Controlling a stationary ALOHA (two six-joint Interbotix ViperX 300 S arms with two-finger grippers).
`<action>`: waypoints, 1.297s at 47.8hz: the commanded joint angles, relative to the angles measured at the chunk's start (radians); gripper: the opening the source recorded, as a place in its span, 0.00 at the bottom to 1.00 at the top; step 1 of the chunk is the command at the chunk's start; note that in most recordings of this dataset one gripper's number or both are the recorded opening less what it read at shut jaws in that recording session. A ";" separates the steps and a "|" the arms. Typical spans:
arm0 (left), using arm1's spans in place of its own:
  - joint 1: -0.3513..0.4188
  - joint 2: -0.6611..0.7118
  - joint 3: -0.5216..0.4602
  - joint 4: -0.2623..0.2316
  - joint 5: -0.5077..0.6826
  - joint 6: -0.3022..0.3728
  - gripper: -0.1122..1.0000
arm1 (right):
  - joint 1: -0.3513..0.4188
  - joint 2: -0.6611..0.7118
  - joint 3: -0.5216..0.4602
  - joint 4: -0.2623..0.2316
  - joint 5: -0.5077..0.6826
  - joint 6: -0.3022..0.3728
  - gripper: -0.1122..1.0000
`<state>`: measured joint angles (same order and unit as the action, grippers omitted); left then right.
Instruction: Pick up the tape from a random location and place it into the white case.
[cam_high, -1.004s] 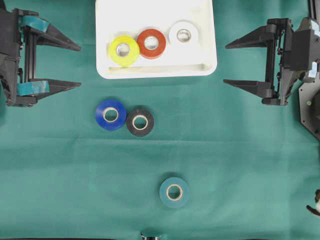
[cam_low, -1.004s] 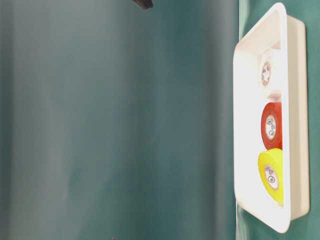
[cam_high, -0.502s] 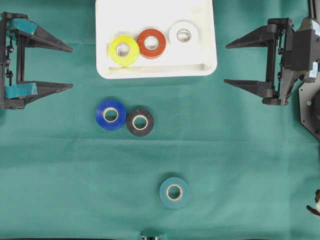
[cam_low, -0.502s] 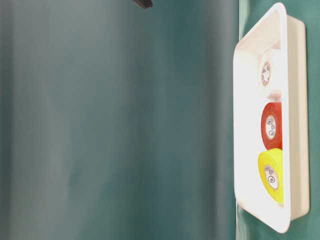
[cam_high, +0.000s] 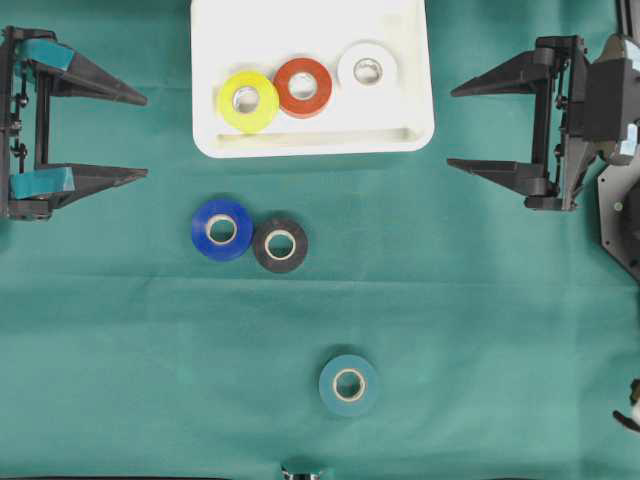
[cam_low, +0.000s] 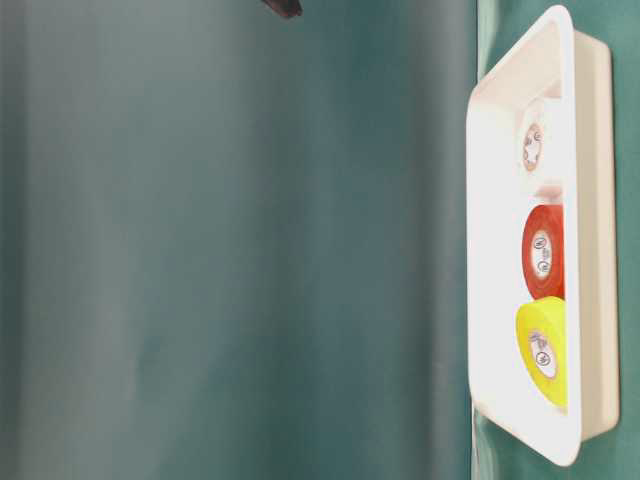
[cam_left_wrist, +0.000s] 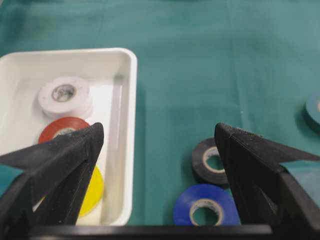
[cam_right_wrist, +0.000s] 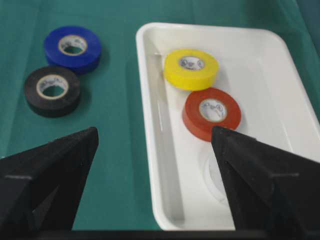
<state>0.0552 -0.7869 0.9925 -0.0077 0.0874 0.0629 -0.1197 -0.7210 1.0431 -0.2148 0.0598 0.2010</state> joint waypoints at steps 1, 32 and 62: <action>-0.003 0.000 -0.012 0.000 -0.009 0.000 0.98 | 0.000 0.000 -0.011 0.000 -0.020 -0.002 0.89; -0.002 -0.032 -0.002 -0.002 -0.014 0.000 0.98 | 0.000 -0.006 -0.011 0.000 -0.072 -0.002 0.89; -0.003 -0.026 0.002 -0.002 -0.032 -0.009 0.98 | 0.000 -0.018 -0.011 -0.011 -0.086 -0.006 0.89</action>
<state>0.0537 -0.8176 1.0063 -0.0077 0.0660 0.0552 -0.1197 -0.7332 1.0446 -0.2194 -0.0092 0.1963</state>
